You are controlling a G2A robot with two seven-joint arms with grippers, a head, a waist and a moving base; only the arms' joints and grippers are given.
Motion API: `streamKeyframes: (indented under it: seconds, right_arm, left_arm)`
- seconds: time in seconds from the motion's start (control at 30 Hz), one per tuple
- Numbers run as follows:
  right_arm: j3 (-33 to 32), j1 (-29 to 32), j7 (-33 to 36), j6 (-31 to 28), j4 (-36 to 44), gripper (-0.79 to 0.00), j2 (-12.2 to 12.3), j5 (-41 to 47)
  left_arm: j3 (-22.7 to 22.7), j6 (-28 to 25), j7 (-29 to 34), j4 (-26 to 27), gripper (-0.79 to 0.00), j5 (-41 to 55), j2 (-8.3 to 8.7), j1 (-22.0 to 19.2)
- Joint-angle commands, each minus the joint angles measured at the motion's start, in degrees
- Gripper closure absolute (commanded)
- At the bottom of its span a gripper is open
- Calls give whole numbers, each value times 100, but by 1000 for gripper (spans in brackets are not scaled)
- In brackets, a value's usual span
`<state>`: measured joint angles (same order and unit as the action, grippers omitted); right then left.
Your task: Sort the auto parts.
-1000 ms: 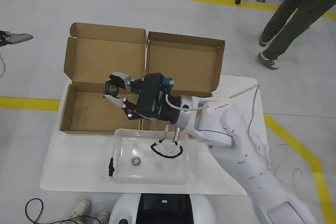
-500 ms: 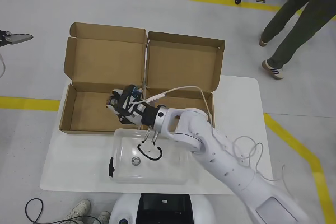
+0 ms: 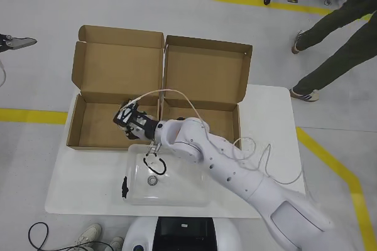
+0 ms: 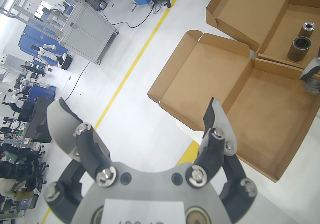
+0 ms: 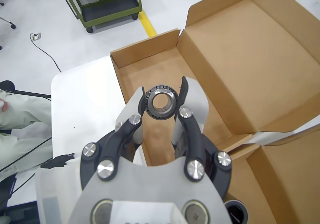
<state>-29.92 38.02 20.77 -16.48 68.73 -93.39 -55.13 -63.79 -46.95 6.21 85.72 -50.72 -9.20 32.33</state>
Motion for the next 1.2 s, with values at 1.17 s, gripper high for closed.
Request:
streamKeyframes:
  seconds: [1.17]
  right_arm:
    - [1123, -1260, 374, 405, -4440, -197, -2151, 652]
  left_arm:
    - [0, 0, 0, 0, -785, 0, 0, 0]
